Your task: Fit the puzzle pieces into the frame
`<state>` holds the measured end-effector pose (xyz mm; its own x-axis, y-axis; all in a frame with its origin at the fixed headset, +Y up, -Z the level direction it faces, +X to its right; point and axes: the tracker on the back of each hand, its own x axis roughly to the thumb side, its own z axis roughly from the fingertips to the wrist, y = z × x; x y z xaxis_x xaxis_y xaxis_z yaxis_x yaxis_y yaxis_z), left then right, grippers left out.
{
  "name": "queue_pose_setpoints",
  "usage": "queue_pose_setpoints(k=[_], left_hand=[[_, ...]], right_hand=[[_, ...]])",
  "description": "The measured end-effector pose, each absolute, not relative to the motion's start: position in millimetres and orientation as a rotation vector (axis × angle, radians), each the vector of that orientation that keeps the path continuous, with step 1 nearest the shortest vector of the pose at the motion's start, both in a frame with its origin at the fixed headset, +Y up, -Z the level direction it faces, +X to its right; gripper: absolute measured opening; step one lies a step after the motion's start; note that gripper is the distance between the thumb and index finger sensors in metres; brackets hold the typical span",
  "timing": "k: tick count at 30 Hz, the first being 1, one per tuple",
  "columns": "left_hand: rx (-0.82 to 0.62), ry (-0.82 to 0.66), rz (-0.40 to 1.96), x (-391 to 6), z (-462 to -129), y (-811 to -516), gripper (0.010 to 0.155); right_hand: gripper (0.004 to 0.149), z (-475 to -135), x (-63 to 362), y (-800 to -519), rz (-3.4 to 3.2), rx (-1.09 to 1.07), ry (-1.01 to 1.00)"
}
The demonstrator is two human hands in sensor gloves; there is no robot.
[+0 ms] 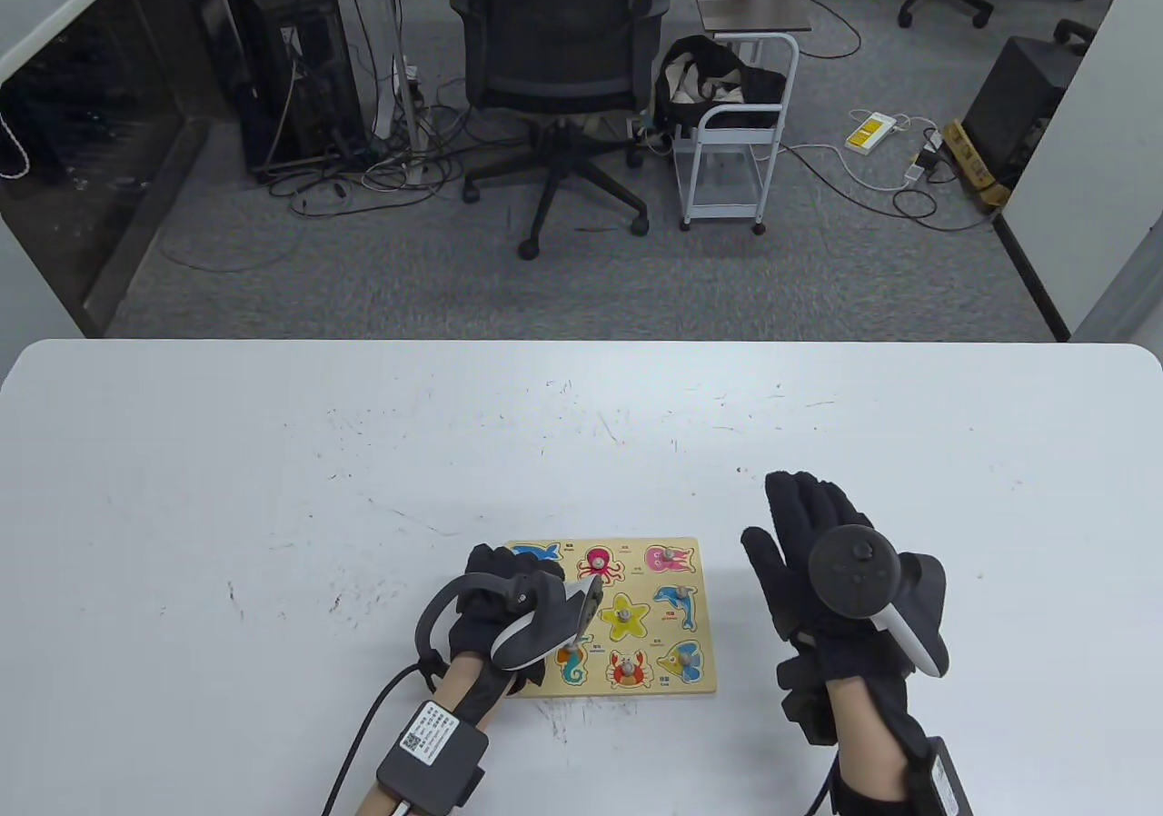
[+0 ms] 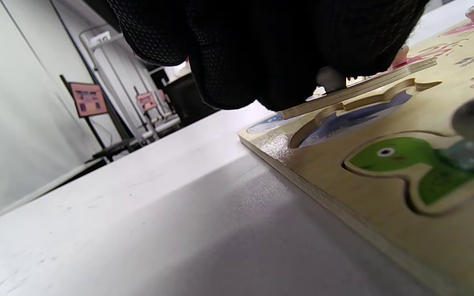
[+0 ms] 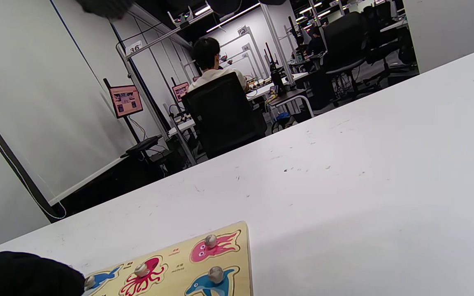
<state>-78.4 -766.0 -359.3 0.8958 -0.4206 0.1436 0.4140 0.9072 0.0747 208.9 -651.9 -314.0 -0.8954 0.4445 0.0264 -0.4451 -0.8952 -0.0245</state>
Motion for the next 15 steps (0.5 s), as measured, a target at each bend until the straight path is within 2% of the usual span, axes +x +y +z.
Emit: queue_pose_setpoints(k=[15], left_hand=[[0.058, -0.167, -0.47, -76.3, -354.2, -764.4, 0.042]], right_hand=[[0.068, -313.9, 208.4, -652.0, 2.676, 0.038, -0.035]])
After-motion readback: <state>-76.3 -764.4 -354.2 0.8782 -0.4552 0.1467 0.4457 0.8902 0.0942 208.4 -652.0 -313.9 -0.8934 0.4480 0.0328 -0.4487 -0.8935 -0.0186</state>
